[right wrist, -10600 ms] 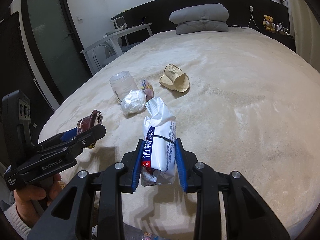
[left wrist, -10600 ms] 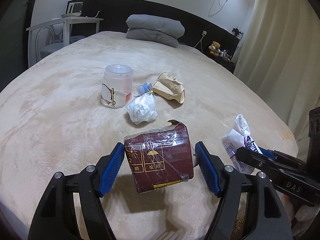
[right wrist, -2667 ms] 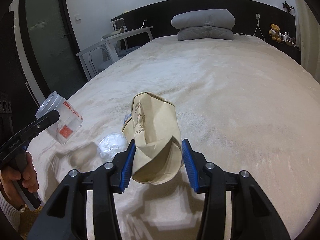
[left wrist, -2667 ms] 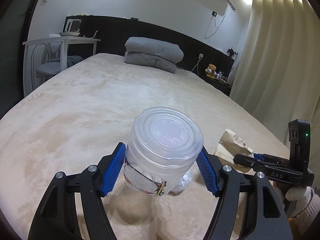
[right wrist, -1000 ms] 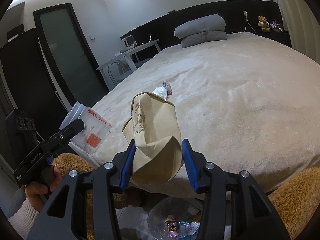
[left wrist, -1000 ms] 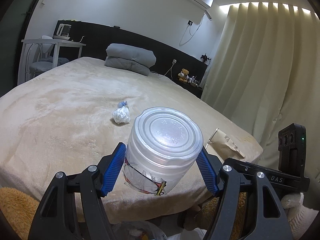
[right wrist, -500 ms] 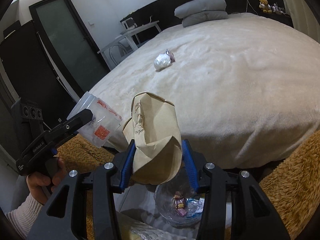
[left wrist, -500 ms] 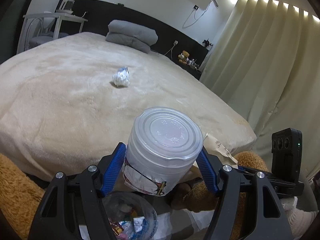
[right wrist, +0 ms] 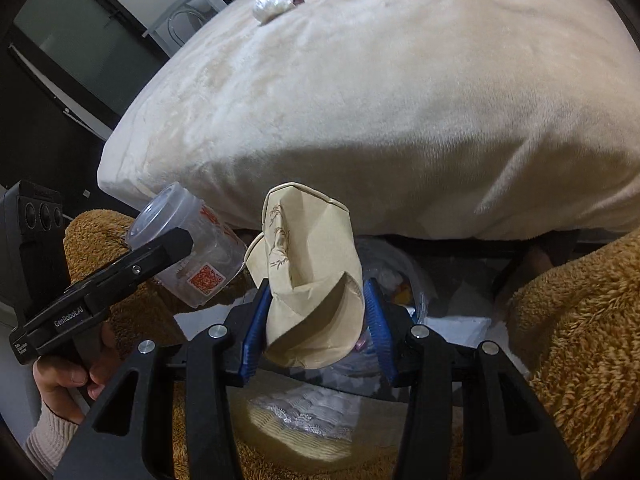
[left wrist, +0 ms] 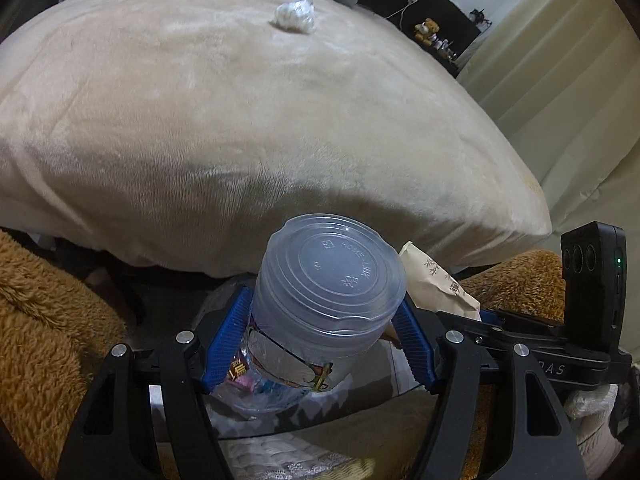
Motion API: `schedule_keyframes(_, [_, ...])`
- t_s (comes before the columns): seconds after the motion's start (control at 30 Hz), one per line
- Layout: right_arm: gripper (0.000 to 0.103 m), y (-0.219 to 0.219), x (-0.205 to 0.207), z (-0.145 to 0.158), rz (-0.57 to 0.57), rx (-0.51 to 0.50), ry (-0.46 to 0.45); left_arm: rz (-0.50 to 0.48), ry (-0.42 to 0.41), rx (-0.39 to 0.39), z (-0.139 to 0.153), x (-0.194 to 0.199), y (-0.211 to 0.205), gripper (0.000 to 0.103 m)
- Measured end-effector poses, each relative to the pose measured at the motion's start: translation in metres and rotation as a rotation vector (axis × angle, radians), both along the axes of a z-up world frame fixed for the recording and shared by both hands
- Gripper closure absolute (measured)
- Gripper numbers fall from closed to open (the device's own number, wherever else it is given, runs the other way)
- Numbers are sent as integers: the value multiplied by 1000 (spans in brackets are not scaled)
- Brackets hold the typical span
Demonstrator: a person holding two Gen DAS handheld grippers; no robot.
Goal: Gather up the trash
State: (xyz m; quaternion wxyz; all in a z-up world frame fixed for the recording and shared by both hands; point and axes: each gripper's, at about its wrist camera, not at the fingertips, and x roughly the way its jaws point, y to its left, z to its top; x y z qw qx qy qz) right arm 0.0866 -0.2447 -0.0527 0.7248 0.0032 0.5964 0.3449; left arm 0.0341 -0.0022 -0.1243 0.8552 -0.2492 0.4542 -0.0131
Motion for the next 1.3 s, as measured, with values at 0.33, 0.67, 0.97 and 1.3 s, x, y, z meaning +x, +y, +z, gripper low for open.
schedule_keyframes(0.33, [57, 15, 10, -34, -4, -116, 110, -20, 167, -4, -36, 17, -6, 35])
schedule_keyframes(0.67, [57, 18, 19, -62, -34, -175, 206, -26, 306, -16, -71, 28, -11, 34])
schedule_keyframes(0.97, [57, 20, 28, -82, -54, -211, 267, -27, 391, -2, -92, 36, -18, 34])
schedule_keyframes(1.3, [56, 21, 30, -91, -62, -230, 292, -8, 454, -21, -110, 38, -12, 34])
